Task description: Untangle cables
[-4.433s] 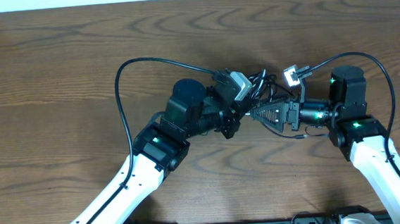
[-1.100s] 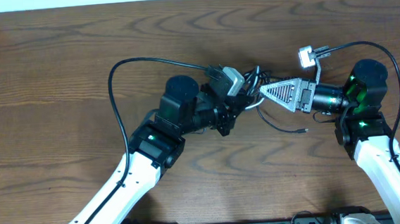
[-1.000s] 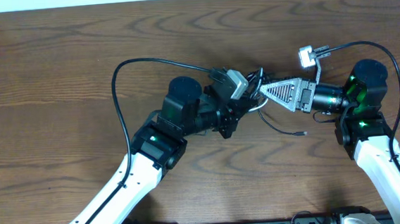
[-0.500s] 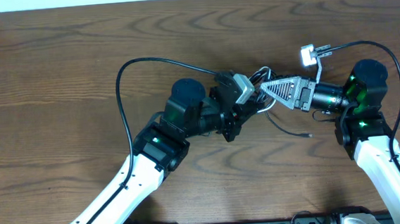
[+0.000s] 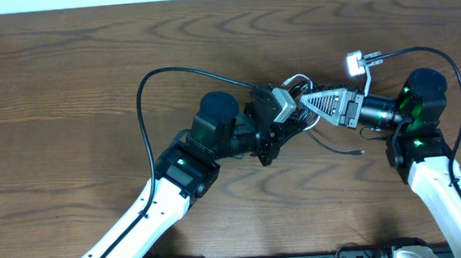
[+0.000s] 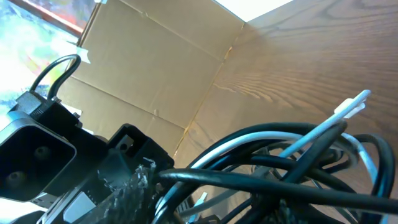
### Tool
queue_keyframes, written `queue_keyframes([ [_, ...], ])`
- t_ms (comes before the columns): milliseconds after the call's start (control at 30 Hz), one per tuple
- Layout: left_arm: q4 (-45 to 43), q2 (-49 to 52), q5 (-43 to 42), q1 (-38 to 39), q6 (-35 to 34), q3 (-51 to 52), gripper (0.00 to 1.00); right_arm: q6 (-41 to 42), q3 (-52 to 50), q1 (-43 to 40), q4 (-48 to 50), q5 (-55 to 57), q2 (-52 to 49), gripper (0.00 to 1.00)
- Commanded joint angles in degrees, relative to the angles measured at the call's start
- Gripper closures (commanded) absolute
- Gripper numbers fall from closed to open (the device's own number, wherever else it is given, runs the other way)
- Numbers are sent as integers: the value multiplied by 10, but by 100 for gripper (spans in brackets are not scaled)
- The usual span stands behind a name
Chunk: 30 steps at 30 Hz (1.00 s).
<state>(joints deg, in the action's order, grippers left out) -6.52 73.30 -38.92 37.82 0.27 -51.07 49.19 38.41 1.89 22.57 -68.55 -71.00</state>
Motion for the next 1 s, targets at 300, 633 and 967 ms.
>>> queue_keyframes([
  [300, -9, -6, -24, 4, 14, -2, 92, -13, 2, 47, 49, 7, -1, 74],
  [633, 0, -6, 21, 3, 14, -2, 83, -13, 2, 46, 49, 5, -1, 99],
  [967, 3, -9, 21, 3, 14, -2, 33, 9, 2, 5, 48, 10, -1, 99],
])
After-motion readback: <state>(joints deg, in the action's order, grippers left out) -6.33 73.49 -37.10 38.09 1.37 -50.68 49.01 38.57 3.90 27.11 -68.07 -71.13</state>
